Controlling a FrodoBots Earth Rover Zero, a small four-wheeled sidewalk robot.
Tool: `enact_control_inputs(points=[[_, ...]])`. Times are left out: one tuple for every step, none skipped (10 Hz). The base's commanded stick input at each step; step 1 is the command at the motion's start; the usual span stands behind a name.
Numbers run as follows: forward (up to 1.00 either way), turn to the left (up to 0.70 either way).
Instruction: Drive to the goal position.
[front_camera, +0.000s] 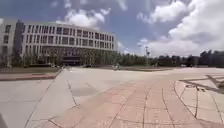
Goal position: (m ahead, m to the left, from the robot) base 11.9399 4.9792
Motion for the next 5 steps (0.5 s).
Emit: enact_control_inputs(points=[[1.0, 0.0], [1.0, 0.0], [1.0, 0.0], [1.0, 0.0], [1.0, 0.0]])
